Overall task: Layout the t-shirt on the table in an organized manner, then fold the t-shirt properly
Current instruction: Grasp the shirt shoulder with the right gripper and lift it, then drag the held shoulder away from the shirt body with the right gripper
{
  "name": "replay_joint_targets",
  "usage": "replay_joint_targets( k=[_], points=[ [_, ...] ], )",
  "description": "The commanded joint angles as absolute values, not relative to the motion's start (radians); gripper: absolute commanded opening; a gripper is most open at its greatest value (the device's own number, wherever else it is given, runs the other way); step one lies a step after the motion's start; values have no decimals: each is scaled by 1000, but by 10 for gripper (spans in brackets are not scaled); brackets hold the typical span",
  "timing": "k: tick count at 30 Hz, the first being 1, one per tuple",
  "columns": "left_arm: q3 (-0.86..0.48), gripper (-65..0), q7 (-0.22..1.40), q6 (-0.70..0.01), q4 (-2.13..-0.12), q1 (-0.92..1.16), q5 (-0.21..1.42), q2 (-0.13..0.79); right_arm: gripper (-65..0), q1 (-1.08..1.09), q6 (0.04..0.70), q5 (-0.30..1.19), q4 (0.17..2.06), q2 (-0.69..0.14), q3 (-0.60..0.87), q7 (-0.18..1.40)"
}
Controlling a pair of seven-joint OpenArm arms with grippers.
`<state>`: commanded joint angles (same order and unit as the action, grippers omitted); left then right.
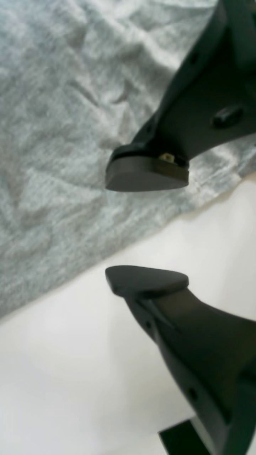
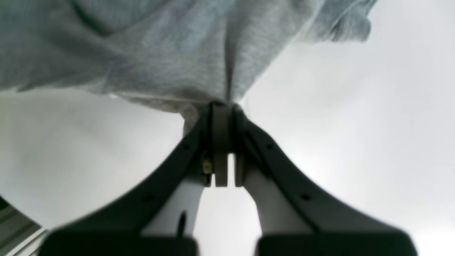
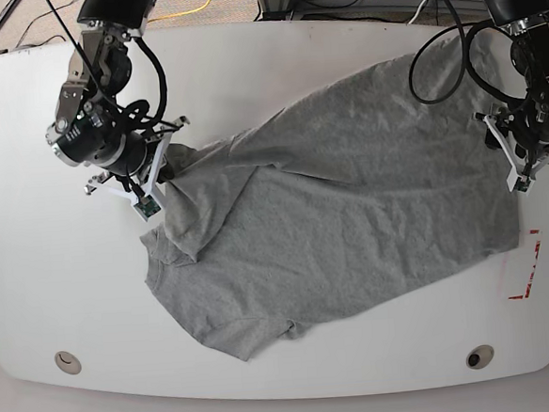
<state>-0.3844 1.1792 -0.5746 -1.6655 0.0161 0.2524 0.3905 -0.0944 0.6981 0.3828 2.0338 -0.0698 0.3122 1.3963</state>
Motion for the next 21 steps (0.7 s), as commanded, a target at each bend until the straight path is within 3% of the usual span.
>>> replay_joint_targets(
  k=[10, 21],
  points=[
    [-384, -337, 1179, -575, -1664, 28, 252, 390, -650, -303, 696, 613, 2035, -73, 447, 1396],
    [-384, -337, 1179, -575, -1667, 36, 252, 390, -650, -460, 565, 719, 2035, -101, 453, 1349]
  ],
)
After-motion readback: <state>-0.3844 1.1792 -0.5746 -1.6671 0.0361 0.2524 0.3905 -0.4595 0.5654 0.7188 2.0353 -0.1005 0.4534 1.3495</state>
